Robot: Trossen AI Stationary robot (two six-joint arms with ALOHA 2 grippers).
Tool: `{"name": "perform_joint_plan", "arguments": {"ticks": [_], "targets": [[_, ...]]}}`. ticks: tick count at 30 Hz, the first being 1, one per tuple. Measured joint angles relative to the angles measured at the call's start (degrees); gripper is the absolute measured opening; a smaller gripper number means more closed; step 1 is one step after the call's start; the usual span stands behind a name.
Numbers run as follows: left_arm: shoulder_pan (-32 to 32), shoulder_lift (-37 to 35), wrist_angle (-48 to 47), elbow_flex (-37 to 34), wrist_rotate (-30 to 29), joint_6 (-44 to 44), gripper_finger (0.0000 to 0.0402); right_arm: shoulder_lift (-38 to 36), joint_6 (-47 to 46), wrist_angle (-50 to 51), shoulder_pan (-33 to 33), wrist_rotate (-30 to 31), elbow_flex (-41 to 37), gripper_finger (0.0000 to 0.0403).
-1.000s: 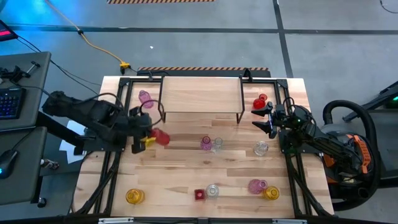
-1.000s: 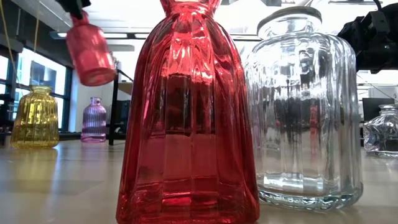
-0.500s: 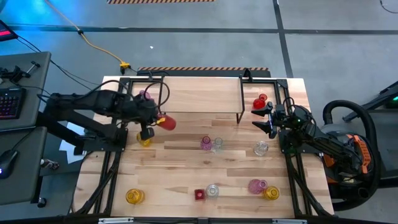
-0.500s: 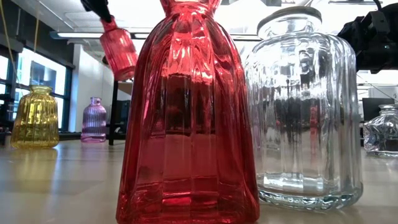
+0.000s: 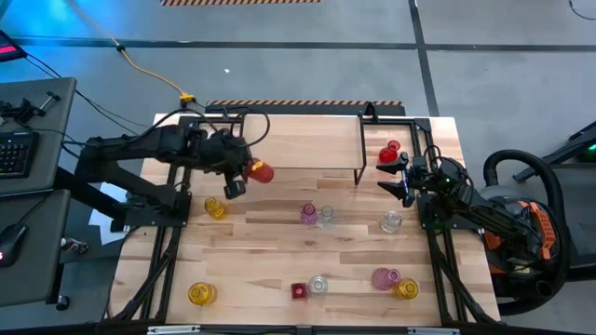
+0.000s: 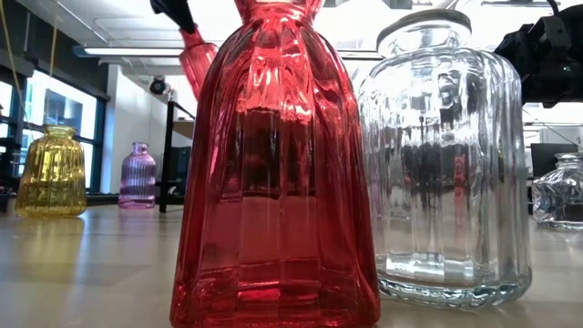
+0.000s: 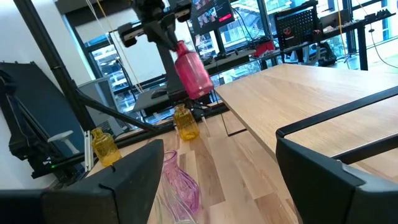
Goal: Sort vases onto shelf
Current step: Put the left red vase on the shelf
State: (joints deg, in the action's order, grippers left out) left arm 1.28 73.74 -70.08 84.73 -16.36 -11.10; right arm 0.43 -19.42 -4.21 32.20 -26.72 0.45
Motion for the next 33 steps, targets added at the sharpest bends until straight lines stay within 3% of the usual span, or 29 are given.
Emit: {"name": "perform_joint_plan", "arguments": {"ticks": [26,33], "targets": [[20.4,3.0,4.5,4.1,1.0,18.9,0.0008,0.0,-0.2,0.0,0.0,0.0,0.0,0.0302],[24.9,3.2,6.2,4.1,1.8,22.2,0.0008,0.0,-13.3,0.0,0.0,0.0,0.0,0.0302]]}}
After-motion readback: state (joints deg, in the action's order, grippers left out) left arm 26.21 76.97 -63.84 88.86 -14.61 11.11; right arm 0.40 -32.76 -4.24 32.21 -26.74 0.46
